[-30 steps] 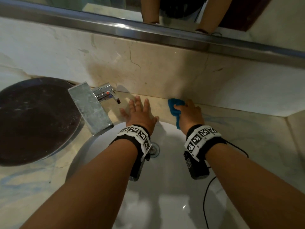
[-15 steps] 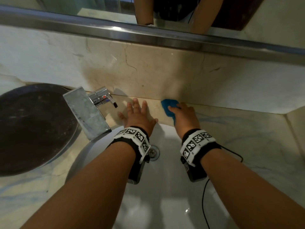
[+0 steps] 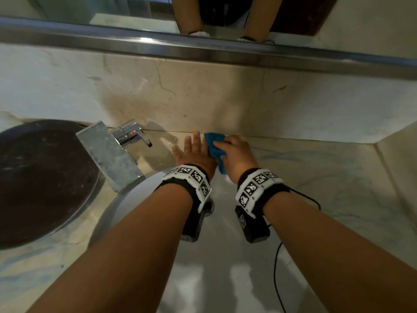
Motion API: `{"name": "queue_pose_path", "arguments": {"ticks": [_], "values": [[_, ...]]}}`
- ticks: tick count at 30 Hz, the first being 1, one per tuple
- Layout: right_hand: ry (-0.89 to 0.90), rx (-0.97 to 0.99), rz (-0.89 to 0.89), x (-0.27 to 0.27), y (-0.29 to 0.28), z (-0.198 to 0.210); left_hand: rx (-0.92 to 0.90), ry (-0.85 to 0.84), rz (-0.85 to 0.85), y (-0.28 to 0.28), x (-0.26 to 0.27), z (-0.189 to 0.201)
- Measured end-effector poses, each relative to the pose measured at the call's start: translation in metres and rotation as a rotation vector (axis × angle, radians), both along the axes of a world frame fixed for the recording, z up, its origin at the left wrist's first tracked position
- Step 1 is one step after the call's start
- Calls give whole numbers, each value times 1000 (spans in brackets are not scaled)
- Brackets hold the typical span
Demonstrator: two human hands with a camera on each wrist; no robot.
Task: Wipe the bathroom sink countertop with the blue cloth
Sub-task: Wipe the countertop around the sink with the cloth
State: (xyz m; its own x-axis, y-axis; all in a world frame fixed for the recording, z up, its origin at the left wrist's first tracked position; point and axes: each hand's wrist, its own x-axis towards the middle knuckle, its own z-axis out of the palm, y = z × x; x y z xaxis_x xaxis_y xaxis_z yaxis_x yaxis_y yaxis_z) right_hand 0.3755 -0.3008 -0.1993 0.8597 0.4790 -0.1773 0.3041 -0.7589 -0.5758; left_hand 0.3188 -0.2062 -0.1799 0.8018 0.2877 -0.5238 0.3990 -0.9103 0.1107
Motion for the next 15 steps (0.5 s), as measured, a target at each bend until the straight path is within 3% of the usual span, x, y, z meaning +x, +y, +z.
{"name": "queue_pose_path", "arguments": {"ticks": [5, 10, 12, 15], "values": [[-29, -102, -9, 12, -12, -4, -36, -53, -27, 12, -5, -4], [-192, -485, -11, 25, -54, 2, -78, -102, -14, 13, -4, -4], [-150, -455, -27, 29, -49, 7, -85, -94, -9, 13, -3, -3], [-74, -198, -20, 22, -28, 8, -89, -67, 8, 11, 1, -2]]}}
